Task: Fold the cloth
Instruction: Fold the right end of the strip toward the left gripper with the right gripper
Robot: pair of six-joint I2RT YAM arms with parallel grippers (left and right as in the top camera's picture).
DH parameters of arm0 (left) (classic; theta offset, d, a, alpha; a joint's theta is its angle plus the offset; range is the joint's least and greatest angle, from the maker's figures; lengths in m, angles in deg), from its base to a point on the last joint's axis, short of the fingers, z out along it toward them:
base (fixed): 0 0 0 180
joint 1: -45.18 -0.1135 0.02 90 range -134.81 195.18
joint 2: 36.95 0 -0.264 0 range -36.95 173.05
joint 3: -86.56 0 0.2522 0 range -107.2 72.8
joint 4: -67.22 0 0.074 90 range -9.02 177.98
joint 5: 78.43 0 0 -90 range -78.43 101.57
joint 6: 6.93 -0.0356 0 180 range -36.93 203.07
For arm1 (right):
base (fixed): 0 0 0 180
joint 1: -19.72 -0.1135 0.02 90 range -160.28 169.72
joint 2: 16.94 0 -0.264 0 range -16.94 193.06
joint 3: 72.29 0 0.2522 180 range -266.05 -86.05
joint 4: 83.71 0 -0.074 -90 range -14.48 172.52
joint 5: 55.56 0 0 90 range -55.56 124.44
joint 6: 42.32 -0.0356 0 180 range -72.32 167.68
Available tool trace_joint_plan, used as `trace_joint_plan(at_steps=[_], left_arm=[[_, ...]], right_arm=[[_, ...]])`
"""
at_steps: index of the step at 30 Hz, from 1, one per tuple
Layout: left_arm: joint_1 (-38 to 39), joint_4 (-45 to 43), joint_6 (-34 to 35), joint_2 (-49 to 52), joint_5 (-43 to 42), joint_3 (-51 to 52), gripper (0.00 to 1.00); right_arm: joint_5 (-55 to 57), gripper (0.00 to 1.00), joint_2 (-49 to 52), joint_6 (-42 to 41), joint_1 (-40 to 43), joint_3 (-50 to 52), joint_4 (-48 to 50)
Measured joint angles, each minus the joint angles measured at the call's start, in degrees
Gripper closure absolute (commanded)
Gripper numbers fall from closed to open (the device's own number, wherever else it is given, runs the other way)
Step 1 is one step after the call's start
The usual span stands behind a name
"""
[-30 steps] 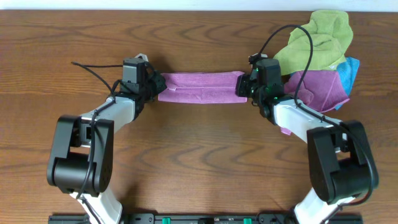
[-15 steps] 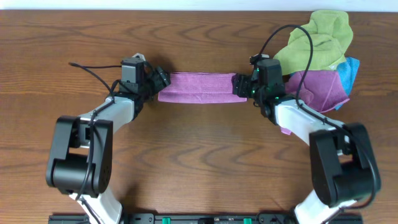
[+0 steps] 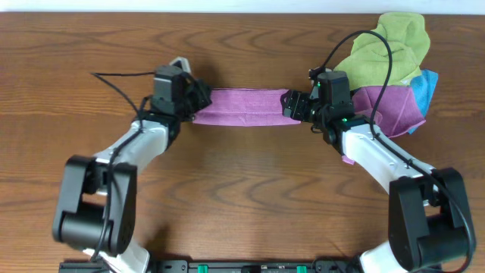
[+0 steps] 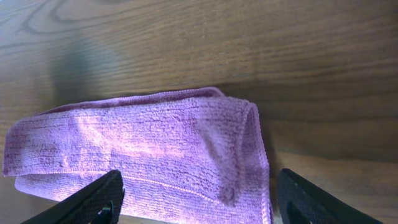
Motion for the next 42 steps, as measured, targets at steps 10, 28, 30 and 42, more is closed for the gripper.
trace_joint_plan(at_steps=[10, 28, 30, 42], left_arm=[[0.66, -0.79, 0.79, 8.48, 0.66, 0.00, 0.94], [0.66, 0.22, 0.85, 9.01, 0.83, -0.02, 0.94], [0.66, 0.24, 0.85, 9.01, 0.83, -0.02, 0.94], [0.66, 0.46, 0.85, 9.01, 0.31, -0.59, 0.94]], right_arm=[[1.27, 0.19, 2.51, -2.40, 0.00, 0.00, -0.33], [-5.40, 0.99, 15.76, -8.33, -0.02, -1.01, 15.69], [-6.03, 0.99, 15.08, -8.17, -0.02, -0.98, 16.15], [-7.30, 0.99, 3.87, -8.04, -7.28, -2.23, 14.84]])
